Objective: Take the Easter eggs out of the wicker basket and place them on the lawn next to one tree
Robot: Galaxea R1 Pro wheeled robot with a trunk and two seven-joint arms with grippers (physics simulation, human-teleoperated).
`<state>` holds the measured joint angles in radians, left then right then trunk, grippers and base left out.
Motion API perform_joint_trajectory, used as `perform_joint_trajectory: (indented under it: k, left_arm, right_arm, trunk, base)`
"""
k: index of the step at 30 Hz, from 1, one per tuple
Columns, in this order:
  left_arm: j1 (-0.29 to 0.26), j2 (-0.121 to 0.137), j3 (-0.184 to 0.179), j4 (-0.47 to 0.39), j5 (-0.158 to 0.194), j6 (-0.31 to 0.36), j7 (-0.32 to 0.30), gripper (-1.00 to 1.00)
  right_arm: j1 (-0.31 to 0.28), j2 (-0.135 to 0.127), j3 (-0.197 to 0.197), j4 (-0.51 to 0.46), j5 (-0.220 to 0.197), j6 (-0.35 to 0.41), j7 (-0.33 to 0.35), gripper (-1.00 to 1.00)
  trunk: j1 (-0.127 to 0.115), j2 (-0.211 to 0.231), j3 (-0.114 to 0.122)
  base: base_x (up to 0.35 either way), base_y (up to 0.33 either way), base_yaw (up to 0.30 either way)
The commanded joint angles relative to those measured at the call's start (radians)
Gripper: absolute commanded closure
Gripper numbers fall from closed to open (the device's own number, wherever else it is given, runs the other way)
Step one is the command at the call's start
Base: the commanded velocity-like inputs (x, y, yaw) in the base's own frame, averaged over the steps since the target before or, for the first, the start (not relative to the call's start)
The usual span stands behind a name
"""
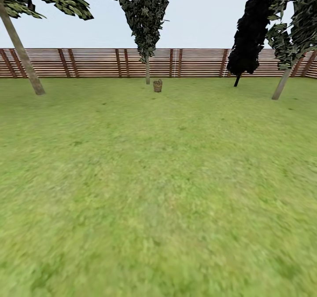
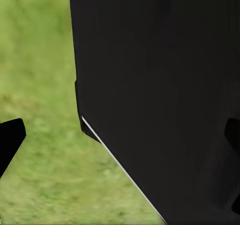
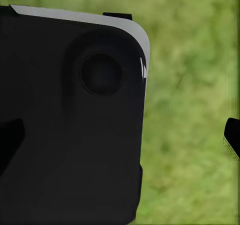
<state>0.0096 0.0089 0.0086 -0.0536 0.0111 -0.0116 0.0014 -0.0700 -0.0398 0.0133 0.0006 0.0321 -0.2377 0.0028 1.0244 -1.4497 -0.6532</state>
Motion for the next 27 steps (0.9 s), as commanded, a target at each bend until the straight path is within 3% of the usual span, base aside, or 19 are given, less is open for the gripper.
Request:
perform_joint_trajectory:
  k: [1,27]
  left_arm:
    - [0.0,0.0,0.001,-0.002,0.001,-0.001,0.0,-1.0]
    - [0.0,-0.001,0.001,-0.002,0.001,-0.001,0.0,-1.0]
  right_arm:
    - [-0.001,0.0,0.001,0.001,0.003,-0.003,0.0,-1.0]
    - [-0.001,-0.002,0.002,0.001,0.003,-0.003,0.0,-1.0]
  trunk:
    - [0.001,0.0,-0.001]
    - [0.001,0.0,-0.001]
  base:
    - [0.326,0.0,0.0]
    - [0.326,0.0,0.0]
